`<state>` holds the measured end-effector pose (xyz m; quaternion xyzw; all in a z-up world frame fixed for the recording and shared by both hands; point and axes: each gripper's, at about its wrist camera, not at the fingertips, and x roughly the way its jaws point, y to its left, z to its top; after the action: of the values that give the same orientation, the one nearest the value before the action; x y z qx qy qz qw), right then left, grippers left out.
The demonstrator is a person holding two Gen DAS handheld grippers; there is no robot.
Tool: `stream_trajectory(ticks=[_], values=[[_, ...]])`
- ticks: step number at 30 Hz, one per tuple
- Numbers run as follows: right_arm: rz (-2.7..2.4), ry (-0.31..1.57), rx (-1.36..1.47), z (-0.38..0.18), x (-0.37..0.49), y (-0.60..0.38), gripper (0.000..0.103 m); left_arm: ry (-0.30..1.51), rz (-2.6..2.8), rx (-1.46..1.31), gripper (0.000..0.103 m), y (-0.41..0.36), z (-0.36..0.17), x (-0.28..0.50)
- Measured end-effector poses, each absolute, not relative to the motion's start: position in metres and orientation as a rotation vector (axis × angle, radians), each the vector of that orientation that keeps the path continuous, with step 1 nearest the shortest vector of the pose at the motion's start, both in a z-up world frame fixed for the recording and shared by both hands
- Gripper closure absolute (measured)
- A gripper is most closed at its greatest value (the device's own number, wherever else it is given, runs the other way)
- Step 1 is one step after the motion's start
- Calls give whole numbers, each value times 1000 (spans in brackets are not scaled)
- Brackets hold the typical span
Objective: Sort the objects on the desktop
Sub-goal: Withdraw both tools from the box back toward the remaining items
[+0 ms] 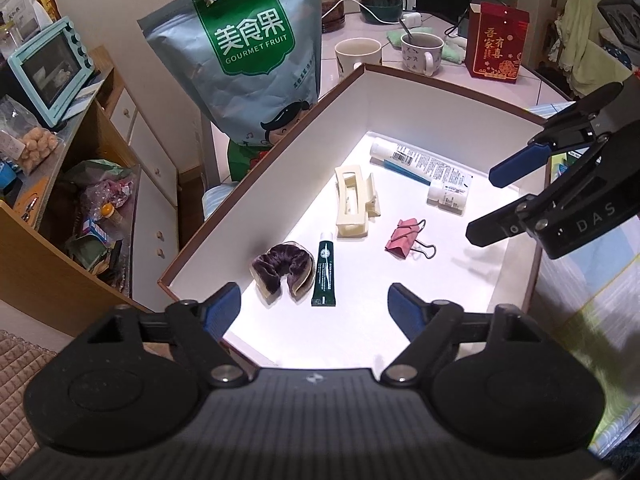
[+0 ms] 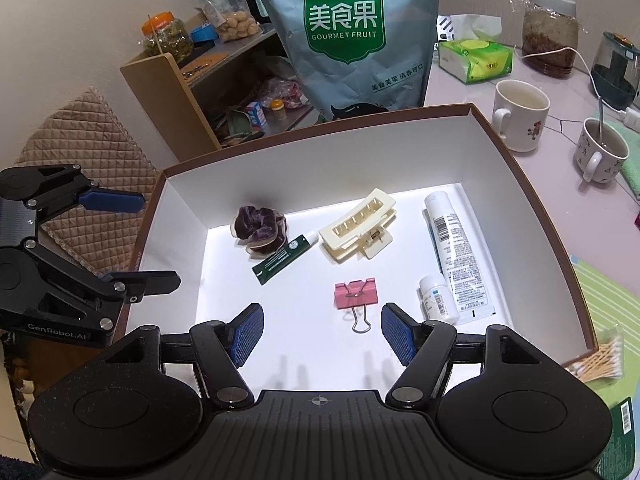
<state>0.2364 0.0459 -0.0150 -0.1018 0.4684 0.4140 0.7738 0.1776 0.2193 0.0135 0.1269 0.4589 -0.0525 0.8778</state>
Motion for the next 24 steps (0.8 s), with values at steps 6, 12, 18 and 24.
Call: stream_trajectory(ticks=[6, 12, 18, 24], values=[[908, 989, -201, -8, 228, 31, 35, 947, -95, 272, 25, 206, 19, 167], [927, 963, -178, 1, 221, 11, 35, 938, -78, 280, 25, 191, 25, 157], [948, 948, -169, 7, 217, -14, 35, 933, -52, 278, 25, 168, 31, 147], [965, 936, -160, 13, 217, -44, 35, 930, -32, 274, 25, 139, 36, 139]])
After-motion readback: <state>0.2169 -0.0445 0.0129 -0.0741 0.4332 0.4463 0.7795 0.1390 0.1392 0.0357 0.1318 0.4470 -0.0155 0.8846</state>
